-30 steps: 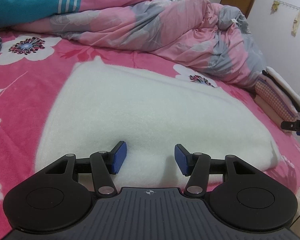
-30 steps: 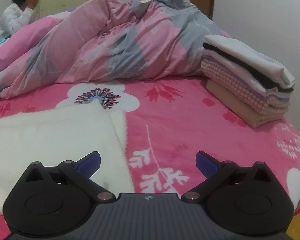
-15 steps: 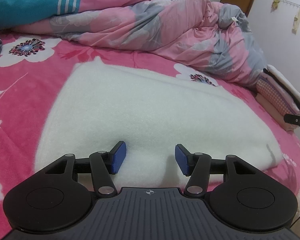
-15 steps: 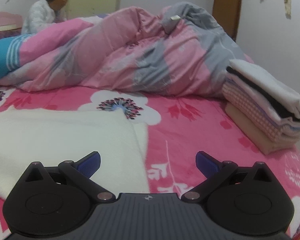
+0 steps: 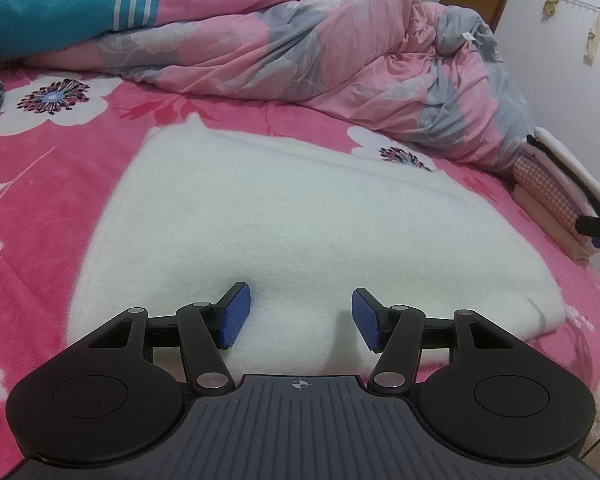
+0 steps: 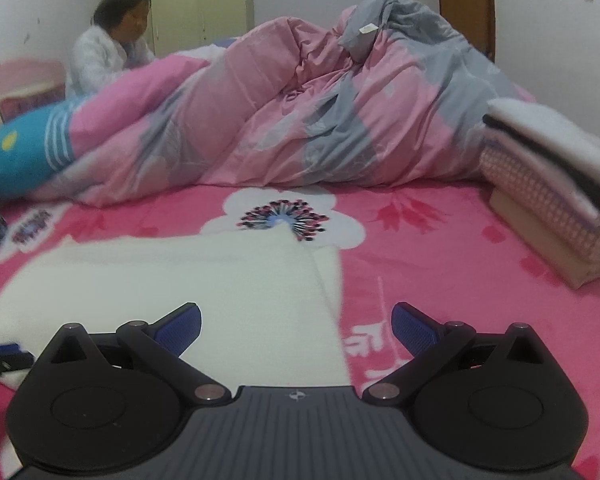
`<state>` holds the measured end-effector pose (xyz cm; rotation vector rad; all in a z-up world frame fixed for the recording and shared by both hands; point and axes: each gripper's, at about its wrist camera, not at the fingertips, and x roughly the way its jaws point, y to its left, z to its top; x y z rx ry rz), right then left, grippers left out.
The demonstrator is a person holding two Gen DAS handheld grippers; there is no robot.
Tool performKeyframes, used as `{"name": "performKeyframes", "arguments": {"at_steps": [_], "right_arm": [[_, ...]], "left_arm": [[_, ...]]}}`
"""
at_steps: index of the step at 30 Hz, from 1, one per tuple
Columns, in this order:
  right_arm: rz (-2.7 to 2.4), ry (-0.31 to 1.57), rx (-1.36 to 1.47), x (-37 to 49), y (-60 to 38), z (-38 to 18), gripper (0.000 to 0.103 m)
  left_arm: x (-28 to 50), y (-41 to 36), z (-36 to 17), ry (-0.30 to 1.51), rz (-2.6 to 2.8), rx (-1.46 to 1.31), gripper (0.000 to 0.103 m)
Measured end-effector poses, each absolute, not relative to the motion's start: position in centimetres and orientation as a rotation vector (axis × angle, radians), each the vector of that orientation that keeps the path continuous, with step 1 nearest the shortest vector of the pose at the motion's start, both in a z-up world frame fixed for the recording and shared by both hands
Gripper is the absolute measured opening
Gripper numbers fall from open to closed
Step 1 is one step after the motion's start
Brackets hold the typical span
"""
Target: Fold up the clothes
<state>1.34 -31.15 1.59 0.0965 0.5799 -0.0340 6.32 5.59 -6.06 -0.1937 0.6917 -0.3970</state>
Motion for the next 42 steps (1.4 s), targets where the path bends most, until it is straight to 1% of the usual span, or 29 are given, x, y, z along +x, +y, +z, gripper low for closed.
{"name": "performKeyframes", "arguments": {"at_steps": [9, 34, 37, 38, 39, 40, 42], "right_arm": [[-0.016, 0.549, 0.125, 0.7, -31.4, 1.6, 0.103], [-0.047, 0.550, 0.137, 0.7, -31.8, 0.8, 0.101], [-0.040, 0.538, 0.163, 1.5, -32.5, 0.9, 0.095], [-0.034, 0.536, 0.185, 2.1, -33.0, 0.8, 0.089], [-0.026, 0.534, 0.209, 2.8, -33.6, 0.8, 0.081], [-0.018, 0.533, 0.233, 3.5, -34.2, 0.7, 0.078], [0.001, 0.546, 0.293, 5.4, -35.6, 0.1, 0.065]], "left_arm": [[6.3, 5.7, -6.1, 0.692, -0.399, -0.194, 0.057], [6.3, 5.7, -6.1, 0.691, -0.400, -0.196, 0.057], [6.3, 5.7, -6.2, 0.691, -0.404, -0.200, 0.057], [6.3, 5.8, -6.2, 0.691, -0.406, -0.201, 0.057], [6.3, 5.8, -6.2, 0.691, -0.408, -0.202, 0.057], [6.3, 5.7, -6.1, 0.692, -0.409, -0.198, 0.057], [6.4, 5.6, -6.1, 0.699, -0.410, -0.187, 0.057]]}}
